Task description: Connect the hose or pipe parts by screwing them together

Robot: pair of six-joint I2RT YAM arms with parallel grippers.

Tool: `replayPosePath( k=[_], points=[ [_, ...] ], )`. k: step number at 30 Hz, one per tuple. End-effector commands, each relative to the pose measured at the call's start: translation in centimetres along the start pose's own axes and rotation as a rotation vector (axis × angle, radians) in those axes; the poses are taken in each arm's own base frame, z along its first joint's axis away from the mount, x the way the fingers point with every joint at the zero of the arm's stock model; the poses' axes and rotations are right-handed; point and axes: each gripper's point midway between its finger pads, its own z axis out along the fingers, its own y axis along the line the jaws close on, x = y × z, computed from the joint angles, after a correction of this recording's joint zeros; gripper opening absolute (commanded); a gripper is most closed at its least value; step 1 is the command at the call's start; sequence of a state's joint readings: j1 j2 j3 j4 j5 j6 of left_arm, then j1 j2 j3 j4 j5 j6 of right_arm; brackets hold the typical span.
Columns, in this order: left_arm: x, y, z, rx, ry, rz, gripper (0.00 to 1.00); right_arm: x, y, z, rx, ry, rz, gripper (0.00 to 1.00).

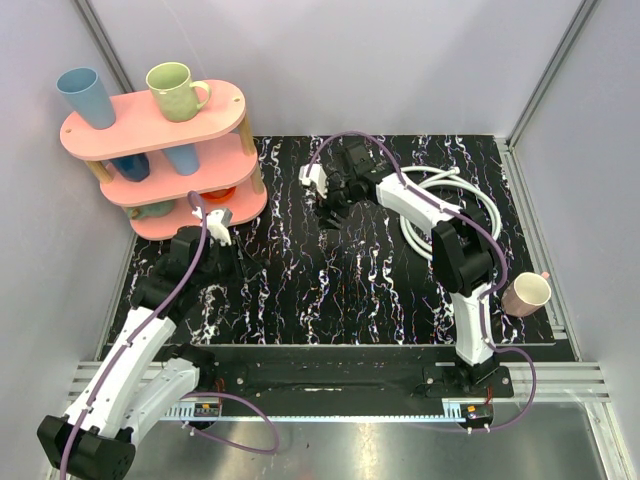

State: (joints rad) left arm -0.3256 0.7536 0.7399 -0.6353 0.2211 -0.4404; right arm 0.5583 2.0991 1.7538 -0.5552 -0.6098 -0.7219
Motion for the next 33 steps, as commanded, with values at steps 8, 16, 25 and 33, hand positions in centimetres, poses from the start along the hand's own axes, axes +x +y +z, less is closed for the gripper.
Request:
replayPosePath(
  k=[8, 16, 25, 33],
  points=[
    [-2.1, -0.9, -0.5, 0.027, -0.086, 0.024, 0.0, 1.2, -1.1, 0.1, -0.047, 0.031, -0.333, 0.69],
    [-2.0, -1.2, -0.4, 0.042, -0.078, 0.026, 0.0, 4.2, -10.9, -4.1, 0.217, 0.142, -0.237, 0.67],
    [-1.8, -1.2, -0.2, 0.047, -0.064, 0.027, 0.0, 7.9, -18.1, -7.4, 0.318, 0.178, -0.228, 0.67],
    [-1.7, -0.9, 0.2, 0.032, -0.051, 0.025, 0.0, 11.2, -19.2, -6.7, 0.22, 0.18, -0.256, 0.66]
  ],
)
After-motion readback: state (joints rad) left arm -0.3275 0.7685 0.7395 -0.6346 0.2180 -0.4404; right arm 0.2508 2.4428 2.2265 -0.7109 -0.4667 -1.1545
